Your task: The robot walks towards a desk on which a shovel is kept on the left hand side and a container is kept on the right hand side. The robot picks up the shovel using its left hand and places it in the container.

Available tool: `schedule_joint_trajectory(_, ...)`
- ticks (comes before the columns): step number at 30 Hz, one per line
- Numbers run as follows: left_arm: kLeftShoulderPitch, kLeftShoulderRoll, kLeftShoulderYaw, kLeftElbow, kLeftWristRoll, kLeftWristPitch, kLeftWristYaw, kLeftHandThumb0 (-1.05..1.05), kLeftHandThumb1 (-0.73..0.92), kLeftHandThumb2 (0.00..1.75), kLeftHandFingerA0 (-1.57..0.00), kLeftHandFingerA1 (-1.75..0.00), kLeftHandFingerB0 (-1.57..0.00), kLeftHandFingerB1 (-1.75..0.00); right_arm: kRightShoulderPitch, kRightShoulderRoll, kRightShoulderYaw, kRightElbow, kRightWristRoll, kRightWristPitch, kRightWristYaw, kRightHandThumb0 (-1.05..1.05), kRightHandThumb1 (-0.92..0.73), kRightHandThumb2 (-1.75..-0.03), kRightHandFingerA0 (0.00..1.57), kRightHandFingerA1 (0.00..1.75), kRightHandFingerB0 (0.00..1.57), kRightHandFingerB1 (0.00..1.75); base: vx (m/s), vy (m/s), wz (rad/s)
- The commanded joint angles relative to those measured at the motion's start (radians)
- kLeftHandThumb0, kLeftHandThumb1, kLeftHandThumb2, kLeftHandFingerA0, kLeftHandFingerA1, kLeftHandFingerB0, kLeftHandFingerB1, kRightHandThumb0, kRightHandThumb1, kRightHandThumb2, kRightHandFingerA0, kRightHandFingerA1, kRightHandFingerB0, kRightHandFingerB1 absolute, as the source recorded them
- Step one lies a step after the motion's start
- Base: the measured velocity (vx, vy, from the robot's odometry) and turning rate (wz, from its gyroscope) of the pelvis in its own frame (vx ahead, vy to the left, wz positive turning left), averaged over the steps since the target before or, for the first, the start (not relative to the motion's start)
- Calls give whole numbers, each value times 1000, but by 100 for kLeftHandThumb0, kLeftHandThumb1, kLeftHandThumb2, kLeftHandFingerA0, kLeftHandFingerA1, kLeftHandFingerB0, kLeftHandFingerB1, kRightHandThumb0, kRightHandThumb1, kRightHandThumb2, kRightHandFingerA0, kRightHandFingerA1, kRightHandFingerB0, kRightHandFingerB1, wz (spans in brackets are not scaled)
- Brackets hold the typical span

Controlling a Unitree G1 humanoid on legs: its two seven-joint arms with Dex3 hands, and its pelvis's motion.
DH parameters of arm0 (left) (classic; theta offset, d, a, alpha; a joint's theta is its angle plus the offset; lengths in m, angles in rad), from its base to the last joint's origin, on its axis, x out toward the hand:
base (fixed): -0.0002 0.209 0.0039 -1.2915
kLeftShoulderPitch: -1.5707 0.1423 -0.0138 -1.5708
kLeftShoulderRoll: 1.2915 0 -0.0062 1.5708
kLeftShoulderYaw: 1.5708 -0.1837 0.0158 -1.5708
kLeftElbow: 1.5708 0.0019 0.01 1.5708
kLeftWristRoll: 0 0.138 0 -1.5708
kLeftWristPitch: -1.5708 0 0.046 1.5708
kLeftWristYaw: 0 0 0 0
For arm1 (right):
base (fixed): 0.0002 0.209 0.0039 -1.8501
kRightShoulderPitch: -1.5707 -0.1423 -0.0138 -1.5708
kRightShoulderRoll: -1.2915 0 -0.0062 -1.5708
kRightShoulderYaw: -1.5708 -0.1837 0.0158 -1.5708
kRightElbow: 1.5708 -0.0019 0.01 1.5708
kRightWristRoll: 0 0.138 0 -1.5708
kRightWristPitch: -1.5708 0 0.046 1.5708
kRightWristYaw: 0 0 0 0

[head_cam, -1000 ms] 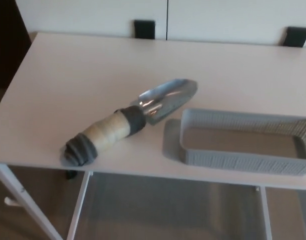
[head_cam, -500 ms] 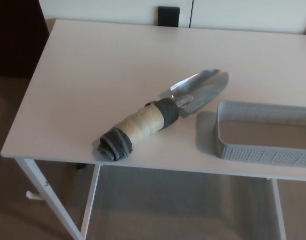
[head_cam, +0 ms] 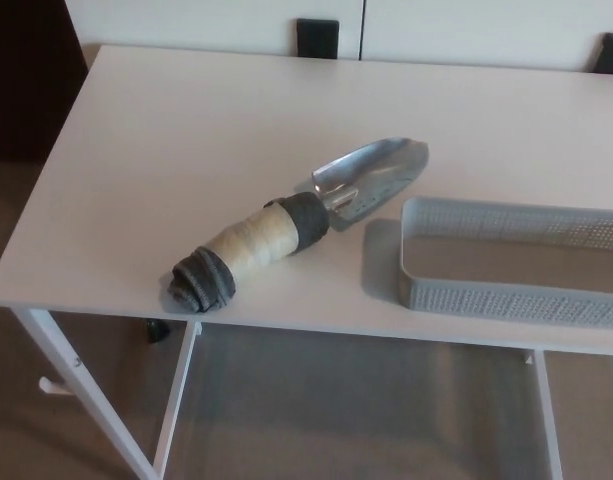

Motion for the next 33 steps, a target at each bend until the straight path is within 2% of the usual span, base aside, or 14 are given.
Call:
schedule_joint_trajectory(1,139,-16,-90,-253,226,-389,110,-57,76,63,-25,-32,-17,-30,-32,-24,5,-19,-21,38,0,-35,-49,-54,72,55,41,45,0,0,0)
schedule_joint_trajectory(2,208,-33,-112,-434,239,-428,79,-62,68,78,-17,-37,-12,-36,-31,-21,-3,-25,-3,48,9,-32,-49,-54,70,56,40,45,0,0,0)
schedule_joint_trajectory(3,248,-41,-135,-573,218,-468,34,-31,57,106,0,-45,0,-46,-33,-19,-9,-27,9,55,15,-30,-49,-54,67,55,39,45,0,0,0)
schedule_joint_trajectory(4,281,-29,-169,-744,172,-482,-19,-30,59,107,0,-46,0,-47,-46,-20,-6,-26,3,53,12,-31,-49,-54,67,55,39,45,0,0,0)
schedule_joint_trajectory(5,297,-24,-177,-808,165,-467,-25,-53,80,63,-14,-27,-6,-26,-50,-20,-5,-25,1,54,12,-31,-49,-54,66,55,39,45,0,0,0)
schedule_joint_trajectory(7,337,4,-208,-1020,129,-441,-57,-55,80,65,-13,-26,-7,-22,-57,-20,-2,-22,-2,49,10,-31,-49,-54,68,56,39,45,0,0,0)
schedule_joint_trajectory(8,345,24,-213,-1130,123,-429,-68,-60,64,93,-2,-36,-1,-28,-55,-20,1,-18,-4,38,13,-31,-49,-54,70,57,39,46,0,0,0)
schedule_joint_trajectory(9,330,76,-222,-1376,94,-347,-88,-52,58,90,-1,-39,0,-28,-65,-17,7,-6,-13,42,4,-31,-49,-54,73,57,41,46,0,0,0)
schedule_joint_trajectory(11,183,134,-225,-1551,58,-250,-100,-49,74,81,-6,-31,-2,-12,-68,-15,7,-3,-11,34,7,-32,-49,-54,69,55,40,46,0,0,0)
schedule_joint_trajectory(14,-50,190,-220,-1700,14,-43,-74,-44,67,81,-5,-34,-2,-14,-64,-10,4,0,-5,19,9,-33,-48,-53,71,57,41,47,0,0,0)
schedule_joint_trajectory(18,-424,243,-230,-1727,-50,191,-19,-43,65,79,-8,-35,-2,-18,-66,0,5,-10,-2,38,2,-31,-49,-54,75,60,41,47,0,0,0)
schedule_joint_trajectory(20,-583,201,-248,-1675,-23,249,12,-35,73,63,-21,-32,-11,-25,-62,-4,3,-9,4,22,12,-32,-49,-54,76,61,41,48,0,0,0)
schedule_joint_trajectory(28,-836,41,-285,-1467,214,281,67,-31,73,62,-38,-34,-29,-31,-65,0,7,2,4,27,12,-30,-49,-54,73,57,42,47,0,0,0)
schedule_joint_trajectory(33,-930,-25,-301,-1300,481,202,143,-51,57,58,-47,-36,-37,-32,-67,3,12,-5,3,38,12,-30,-49,-54,70,56,41,46,0,0,0)
